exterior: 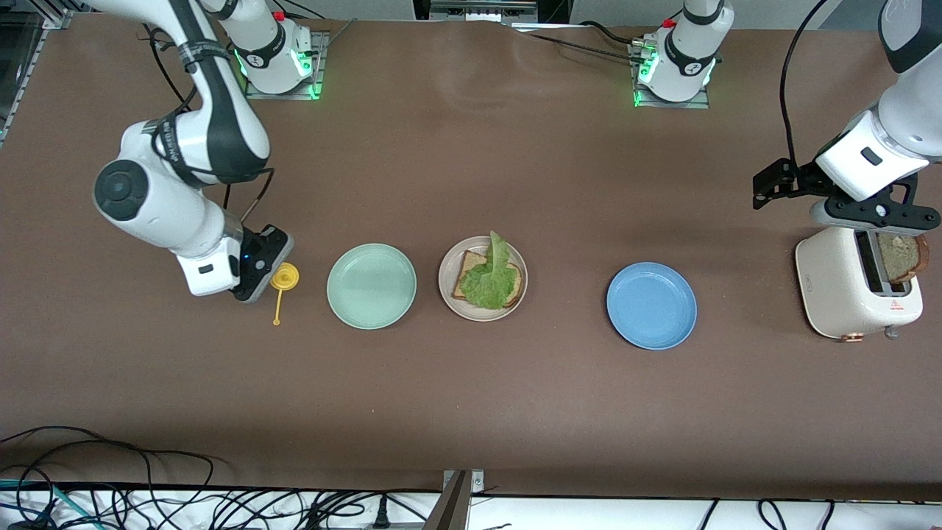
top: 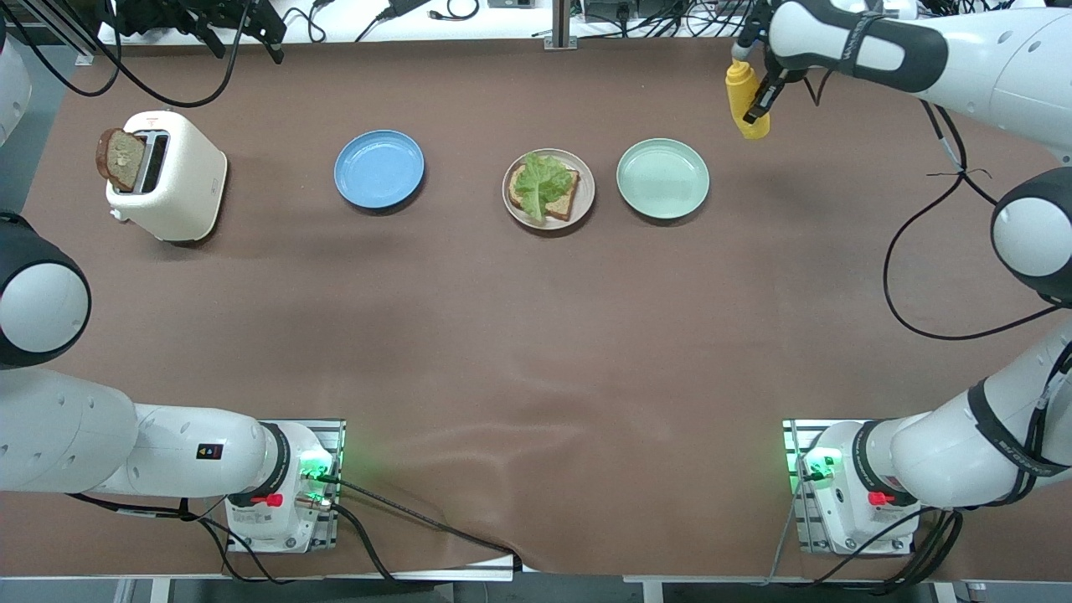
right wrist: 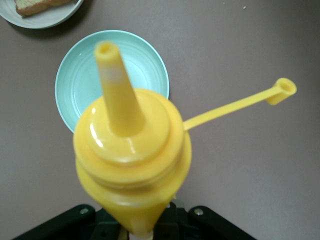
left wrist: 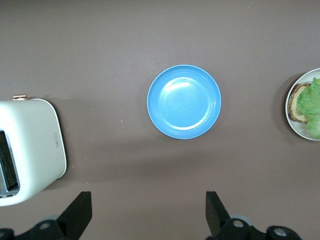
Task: Make sandwich on beige plate with both arms
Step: 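Lower the mustard bottle upright beside the green plate while the left gripper grasps toast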
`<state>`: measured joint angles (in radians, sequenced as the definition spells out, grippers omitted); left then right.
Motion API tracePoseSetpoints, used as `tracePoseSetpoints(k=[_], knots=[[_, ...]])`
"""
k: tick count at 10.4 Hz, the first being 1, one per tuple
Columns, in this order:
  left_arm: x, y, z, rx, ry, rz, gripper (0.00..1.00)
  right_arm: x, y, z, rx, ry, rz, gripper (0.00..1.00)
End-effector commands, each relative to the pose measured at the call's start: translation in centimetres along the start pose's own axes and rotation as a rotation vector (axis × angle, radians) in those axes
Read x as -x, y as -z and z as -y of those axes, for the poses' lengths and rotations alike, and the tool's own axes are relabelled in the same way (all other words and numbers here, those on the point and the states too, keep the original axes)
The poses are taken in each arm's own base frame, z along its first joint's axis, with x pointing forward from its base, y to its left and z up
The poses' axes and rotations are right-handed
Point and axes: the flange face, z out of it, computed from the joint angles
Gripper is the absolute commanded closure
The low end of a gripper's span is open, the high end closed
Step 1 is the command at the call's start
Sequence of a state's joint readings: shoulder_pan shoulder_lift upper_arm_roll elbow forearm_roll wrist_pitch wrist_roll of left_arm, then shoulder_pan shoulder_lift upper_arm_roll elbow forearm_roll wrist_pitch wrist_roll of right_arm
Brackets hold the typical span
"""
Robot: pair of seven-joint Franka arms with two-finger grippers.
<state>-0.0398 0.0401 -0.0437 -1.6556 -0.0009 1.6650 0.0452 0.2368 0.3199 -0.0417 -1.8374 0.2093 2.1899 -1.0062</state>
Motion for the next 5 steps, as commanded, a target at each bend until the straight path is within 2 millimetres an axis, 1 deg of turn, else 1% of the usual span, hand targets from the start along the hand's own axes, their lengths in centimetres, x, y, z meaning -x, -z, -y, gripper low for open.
tracePoseSetpoints(k=[1, 2, 3, 4, 5], knots=[[0.1, 0.5, -0.1, -0.014, 0.002, 0.005, 0.0, 3.0, -1.4, 0.0, -0.009, 0.058, -0.099, 0.97], [0.1, 0.5, -0.1, -0.014, 0.002, 0.005, 0.0, 4.7, -2.5, -0.6, -0.045, 0.054, -0.147, 0.97], [0.1, 0.5, -0.1, -0.014, 0.002, 0.005, 0.0, 5.4, -3.4, -0.8, -0.065, 0.096, -0.19, 0.97], [0.1, 0.5, -0.1, -0.014, 0.002, 0.005, 0.0, 6.8, -4.8, -1.7, -0.088, 0.11, -0.231, 0.97], [0.1, 0.5, -0.1, -0.014, 0.002, 0.005, 0.0, 7.2, -5.7, -1.9, -0.1, 0.134, -0.282, 0.97]])
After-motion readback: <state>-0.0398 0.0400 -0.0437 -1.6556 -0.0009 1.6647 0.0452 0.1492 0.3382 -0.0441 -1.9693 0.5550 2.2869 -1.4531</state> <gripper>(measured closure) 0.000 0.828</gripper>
